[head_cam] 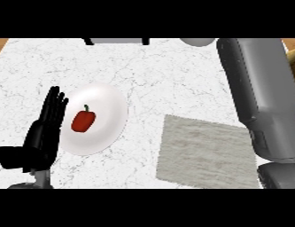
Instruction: Pick the eggplant from the placemat and place it in the basket
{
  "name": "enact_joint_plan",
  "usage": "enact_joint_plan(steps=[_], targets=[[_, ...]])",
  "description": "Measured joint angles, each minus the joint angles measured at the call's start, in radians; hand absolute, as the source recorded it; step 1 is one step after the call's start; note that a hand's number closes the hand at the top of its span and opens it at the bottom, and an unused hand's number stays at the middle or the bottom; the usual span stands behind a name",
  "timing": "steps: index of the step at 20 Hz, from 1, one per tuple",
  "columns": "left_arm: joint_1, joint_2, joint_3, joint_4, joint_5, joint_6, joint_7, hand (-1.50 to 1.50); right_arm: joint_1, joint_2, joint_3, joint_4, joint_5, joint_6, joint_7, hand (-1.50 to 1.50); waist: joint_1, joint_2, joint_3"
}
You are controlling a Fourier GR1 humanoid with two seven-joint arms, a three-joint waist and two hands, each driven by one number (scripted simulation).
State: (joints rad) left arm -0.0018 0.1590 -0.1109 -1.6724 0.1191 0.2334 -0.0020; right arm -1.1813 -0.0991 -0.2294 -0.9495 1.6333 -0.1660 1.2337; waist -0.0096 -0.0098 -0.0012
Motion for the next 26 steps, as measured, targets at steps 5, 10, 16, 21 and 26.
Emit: enact_joint_plan(steps=[5, 10, 16, 21, 26], targets=[[-0.008, 0.005, 0.011, 0.000, 0.000, -0.003, 0.005, 0.00, 0.075, -0.005, -0.049, -0.113, 0.036, 0.032, -0.028, 1.50, -0.006, 0.001, 0.001], [0.002, 0.001, 0.012, -0.008, -0.005, -0.003, 0.005, 0.00, 0.174, 0.016, -0.079, -0.254, 0.069, 0.085, -0.052, 1.50, -0.009, 0.000, 0.001], [-0.008, -0.004, 0.014, 0.001, -0.008, -0.008, 0.008, 0.00, 0.300, 0.035, -0.127, -0.426, 0.065, 0.170, -0.105, 1.50, -0.008, 0.002, 0.001], [-0.007, -0.002, 0.017, -0.016, -0.010, -0.017, 0.018, 0.00, 0.405, 0.062, -0.155, -0.524, 0.065, 0.216, -0.132, 1.50, 0.000, 0.005, 0.001], [-0.015, -0.012, 0.020, 0.001, -0.021, -0.022, 0.006, 0.00, 0.501, 0.070, -0.185, -0.600, 0.028, 0.210, -0.156, 1.50, 0.005, 0.008, 0.001]])
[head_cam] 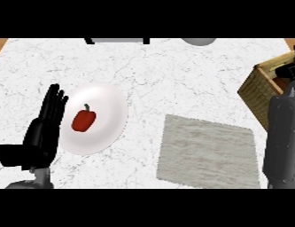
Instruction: Pick the eggplant from the placemat and place it in the basket
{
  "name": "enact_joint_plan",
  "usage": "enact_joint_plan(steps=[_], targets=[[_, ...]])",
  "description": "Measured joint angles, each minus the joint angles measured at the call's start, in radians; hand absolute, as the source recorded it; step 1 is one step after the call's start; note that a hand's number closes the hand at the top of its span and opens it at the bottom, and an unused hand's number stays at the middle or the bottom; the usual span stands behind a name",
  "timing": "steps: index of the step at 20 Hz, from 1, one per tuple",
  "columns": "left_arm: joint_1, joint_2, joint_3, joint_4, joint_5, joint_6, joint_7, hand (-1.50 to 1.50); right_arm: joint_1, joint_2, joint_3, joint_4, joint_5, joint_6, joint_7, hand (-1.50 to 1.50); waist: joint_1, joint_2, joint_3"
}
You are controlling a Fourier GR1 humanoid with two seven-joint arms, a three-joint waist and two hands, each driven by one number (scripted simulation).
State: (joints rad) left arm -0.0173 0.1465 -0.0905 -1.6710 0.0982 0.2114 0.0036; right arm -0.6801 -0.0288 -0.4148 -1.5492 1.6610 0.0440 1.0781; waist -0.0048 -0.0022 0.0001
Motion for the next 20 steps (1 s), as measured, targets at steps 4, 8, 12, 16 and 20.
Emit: enact_joint_plan(steps=[4, 8, 12, 16, 20], targets=[[0.013, -0.006, 0.001, -0.015, 0.002, -0.011, 0.006, 0.00, 0.065, 0.012, -0.002, -0.065, -0.017, -0.002, -0.007, 1.50, 0.003, 0.000, 0.000], [-0.007, -0.016, 0.003, -0.007, -0.010, -0.007, 0.016, 0.00, 0.118, 0.022, 0.003, -0.098, -0.037, -0.018, -0.004, 1.50, 0.004, 0.001, 0.000], [0.001, -0.018, 0.007, -0.018, -0.013, -0.010, 0.016, 0.00, 0.168, 0.022, -0.041, -0.131, -0.048, -0.045, -0.009, -1.50, 0.004, 0.001, 0.000], [0.002, -0.022, 0.015, -0.002, -0.012, -0.024, 0.001, 0.00, 0.196, 0.012, -0.055, -0.112, -0.095, -0.062, -0.017, -1.50, 0.006, 0.002, -0.001], [0.014, -0.034, 0.011, -0.012, -0.024, -0.027, -0.002, 0.00, 0.244, 0.009, -0.040, -0.153, -0.128, -0.084, -0.029, -1.50, 0.006, 0.001, -0.001]])
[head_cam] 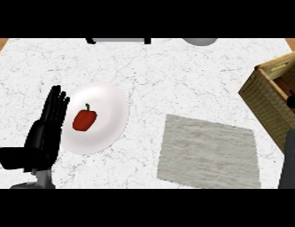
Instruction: Pick the eggplant from the placemat and place it in the basket
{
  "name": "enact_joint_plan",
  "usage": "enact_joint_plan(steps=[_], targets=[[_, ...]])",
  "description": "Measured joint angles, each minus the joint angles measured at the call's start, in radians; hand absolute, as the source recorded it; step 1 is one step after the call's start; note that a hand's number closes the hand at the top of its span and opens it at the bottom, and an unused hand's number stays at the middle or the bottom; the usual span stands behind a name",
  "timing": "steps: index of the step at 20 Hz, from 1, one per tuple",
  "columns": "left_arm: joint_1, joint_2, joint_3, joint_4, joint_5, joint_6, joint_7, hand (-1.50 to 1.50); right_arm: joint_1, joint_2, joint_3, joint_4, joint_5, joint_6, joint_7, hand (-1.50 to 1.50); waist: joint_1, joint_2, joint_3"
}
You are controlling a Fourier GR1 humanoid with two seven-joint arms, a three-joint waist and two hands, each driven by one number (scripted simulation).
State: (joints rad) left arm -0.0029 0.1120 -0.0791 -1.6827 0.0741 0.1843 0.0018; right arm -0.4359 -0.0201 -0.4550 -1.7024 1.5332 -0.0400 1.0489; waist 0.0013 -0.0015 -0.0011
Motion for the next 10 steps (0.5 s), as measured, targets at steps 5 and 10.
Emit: enact_joint_plan(steps=[5, 10], targets=[[-0.006, -0.002, 0.009, 0.011, 0.001, -0.013, -0.008, 0.00, 0.003, -0.008, 0.010, -0.012, 0.001, -0.082, -0.023, -1.50, 0.001, 0.001, 0.000], [-0.006, 0.007, 0.023, 0.001, 0.010, -0.028, 0.011, 0.00, -0.010, -0.034, 0.034, -0.050, 0.077, -0.130, -0.029, -1.50, 0.001, 0.001, 0.001]])
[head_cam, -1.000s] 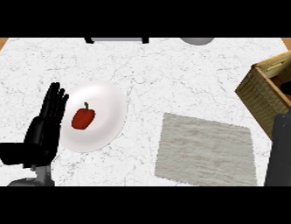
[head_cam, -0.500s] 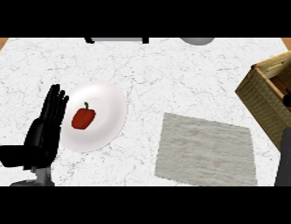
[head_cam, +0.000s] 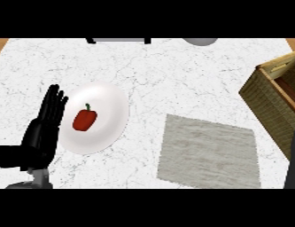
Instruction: Pick the eggplant from the placemat and place it in the basket
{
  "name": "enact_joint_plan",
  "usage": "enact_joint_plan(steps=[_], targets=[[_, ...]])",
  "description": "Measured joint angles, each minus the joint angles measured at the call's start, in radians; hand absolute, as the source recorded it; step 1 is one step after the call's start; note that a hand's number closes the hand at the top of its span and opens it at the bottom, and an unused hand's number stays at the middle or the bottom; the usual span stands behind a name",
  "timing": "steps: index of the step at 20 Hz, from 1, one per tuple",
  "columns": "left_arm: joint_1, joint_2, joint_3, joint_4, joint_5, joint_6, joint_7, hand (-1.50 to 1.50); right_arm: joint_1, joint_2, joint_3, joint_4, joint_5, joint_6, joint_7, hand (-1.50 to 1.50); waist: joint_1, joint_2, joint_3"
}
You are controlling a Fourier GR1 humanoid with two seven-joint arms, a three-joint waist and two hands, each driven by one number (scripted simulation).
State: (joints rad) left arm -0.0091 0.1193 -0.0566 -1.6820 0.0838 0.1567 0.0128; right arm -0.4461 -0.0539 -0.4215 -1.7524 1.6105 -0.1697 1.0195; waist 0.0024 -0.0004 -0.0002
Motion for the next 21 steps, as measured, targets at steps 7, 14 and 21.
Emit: enact_joint_plan(steps=[7, 14, 21], targets=[[0.003, -0.010, -0.003, -0.023, -0.017, 0.011, 0.018, 0.00, 0.031, 0.014, 0.022, -0.185, 0.125, 0.050, 0.028, -1.50, -0.005, -0.002, 0.000], [-0.008, -0.009, 0.020, 0.014, -0.008, 0.000, 0.000, 0.00, 0.049, 0.041, 0.016, -0.449, 0.194, 0.121, 0.043, -1.50, -0.011, -0.003, -0.001], [0.006, -0.021, 0.010, 0.004, -0.024, 0.002, -0.008, 0.00, 0.141, 0.038, 0.072, -0.668, 0.164, 0.237, 0.030, -1.50, -0.011, -0.004, -0.001]])
